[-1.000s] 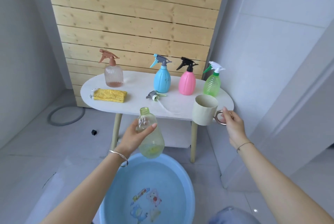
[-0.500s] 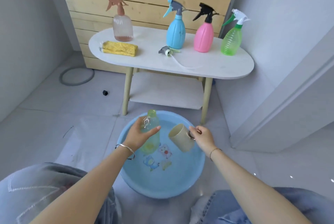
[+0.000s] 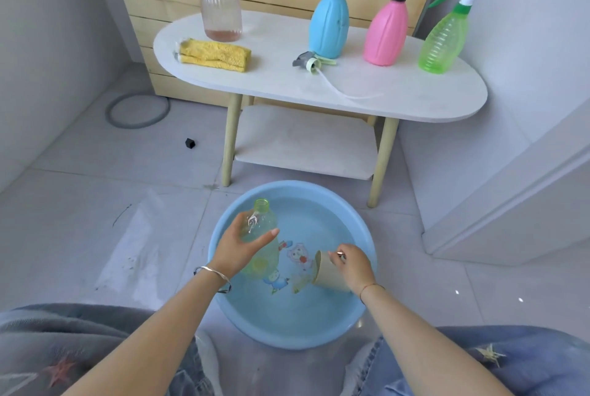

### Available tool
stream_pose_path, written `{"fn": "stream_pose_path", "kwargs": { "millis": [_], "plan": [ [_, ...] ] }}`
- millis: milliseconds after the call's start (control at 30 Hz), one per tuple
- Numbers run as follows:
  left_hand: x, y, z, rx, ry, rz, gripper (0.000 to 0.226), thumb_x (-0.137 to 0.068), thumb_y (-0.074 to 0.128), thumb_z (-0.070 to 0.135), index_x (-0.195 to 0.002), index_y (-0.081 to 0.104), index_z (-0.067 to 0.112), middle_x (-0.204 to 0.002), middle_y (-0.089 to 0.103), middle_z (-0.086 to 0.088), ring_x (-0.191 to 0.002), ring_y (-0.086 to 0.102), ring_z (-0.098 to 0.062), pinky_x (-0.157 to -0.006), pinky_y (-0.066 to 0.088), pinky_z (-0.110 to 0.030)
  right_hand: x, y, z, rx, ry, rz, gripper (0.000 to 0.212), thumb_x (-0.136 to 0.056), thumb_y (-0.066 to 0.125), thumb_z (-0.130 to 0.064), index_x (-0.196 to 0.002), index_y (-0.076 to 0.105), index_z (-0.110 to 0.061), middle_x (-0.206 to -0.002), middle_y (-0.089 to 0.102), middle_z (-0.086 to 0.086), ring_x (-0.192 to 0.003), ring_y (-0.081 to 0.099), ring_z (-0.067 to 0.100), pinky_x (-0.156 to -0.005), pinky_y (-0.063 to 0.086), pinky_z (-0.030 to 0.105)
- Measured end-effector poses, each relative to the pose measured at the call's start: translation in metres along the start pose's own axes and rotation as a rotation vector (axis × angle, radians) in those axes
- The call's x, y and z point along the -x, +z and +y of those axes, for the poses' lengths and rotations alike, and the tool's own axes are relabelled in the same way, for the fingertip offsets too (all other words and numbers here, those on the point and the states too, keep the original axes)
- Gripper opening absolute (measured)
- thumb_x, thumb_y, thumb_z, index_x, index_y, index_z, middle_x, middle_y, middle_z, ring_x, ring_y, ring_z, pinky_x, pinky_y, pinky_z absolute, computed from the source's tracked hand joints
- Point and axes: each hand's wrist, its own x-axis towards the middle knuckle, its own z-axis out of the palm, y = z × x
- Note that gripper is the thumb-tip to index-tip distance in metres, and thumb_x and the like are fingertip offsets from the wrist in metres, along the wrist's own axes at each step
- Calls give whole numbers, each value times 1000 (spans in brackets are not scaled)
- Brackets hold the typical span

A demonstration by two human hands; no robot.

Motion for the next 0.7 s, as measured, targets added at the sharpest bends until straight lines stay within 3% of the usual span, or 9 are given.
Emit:
{"fn": "stream_pose_path", "kwargs": {
  "millis": [100,300,467,600,700],
  "plan": [
    [-1,-4,-5,35,-9,19,73,-68,77,52,-130,52,23,-126,59,7,-118,54,-10,-94,40,-23,-3,12,-5,32,10,-31,43,-93,57,-27,-58,33,-22,-66,39,-5,-70,42,22,-60,23,30],
    [-3,-13,-12,80,-37,44,89,-55,77,70,-129,52,27,-128,58,9,-119,54,-10,-101,44,-31,-4,29,-14,-169,101,-95,33,-93,55,-24,-63,44,-14,-77,56,11,-71,46,22,-65,34,31],
    [-5,-14,-4,152,-2,91,47,-73,79,44,-112,57,32,-114,63,12,-110,60,-8,-84,46,-19,3,14,-26,-485,245,-5,31,-90,55,-16,-65,37,-10,-61,33,3,-61,30,17,-55,24,29],
    [-7,-18,5,199,43,150,55,-71,82,46,-116,58,25,-113,66,9,-107,63,-9,-93,49,-28,4,-9,-39,-651,252,71,25,-85,57,-22,-74,51,0,-77,39,5,-71,33,18,-58,24,30],
    [-3,-20,19,237,75,174,63,-68,80,53,-119,57,24,-115,65,8,-108,62,-9,-85,48,-17,4,-35,-55,-815,248,140,36,-86,60,-23,-88,55,13,-84,41,2,-76,36,18,-63,27,28]
  ]
}}
